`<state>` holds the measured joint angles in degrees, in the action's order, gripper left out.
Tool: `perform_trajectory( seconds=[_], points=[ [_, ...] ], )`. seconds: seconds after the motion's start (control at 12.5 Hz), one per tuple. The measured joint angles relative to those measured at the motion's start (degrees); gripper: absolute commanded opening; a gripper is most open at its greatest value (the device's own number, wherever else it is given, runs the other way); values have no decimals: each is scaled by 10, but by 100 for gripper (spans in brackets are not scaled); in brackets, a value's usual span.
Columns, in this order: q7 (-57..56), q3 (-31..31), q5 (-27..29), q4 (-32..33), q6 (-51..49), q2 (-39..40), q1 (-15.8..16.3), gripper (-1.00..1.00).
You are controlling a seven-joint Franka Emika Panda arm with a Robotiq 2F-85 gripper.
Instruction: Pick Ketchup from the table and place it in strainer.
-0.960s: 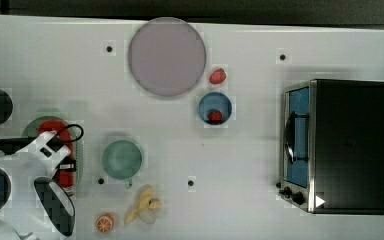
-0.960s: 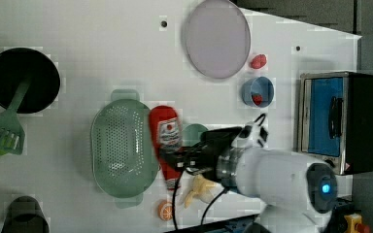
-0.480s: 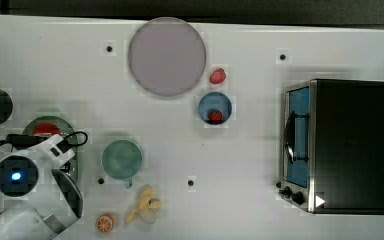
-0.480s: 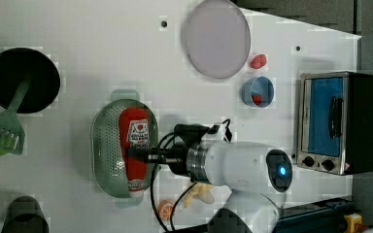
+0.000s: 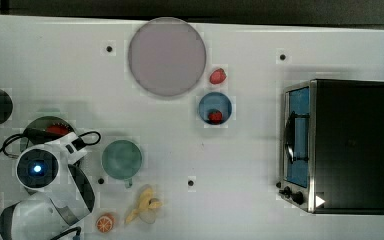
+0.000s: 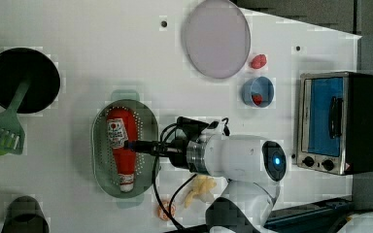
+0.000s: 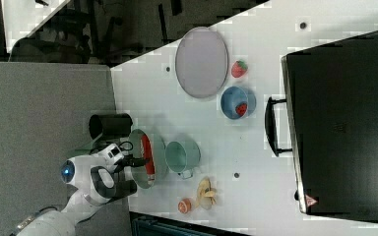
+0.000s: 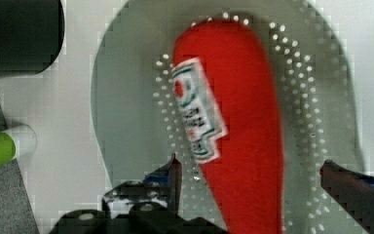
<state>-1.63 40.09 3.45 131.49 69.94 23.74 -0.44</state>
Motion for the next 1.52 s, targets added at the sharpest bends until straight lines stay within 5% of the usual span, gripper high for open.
perform_trajectory(
  seconds=[0.24,0.56,0.96,1.52],
  points=[
    [1,4,-5,0,-22,-46,-11,100],
    [9,-5,-5,-3,-142,-184,-68,100],
    [12,-123,-2,-74,-335,-304,-135,100],
    [12,-282,23,-226,-656,-360,-166,100]
  ],
)
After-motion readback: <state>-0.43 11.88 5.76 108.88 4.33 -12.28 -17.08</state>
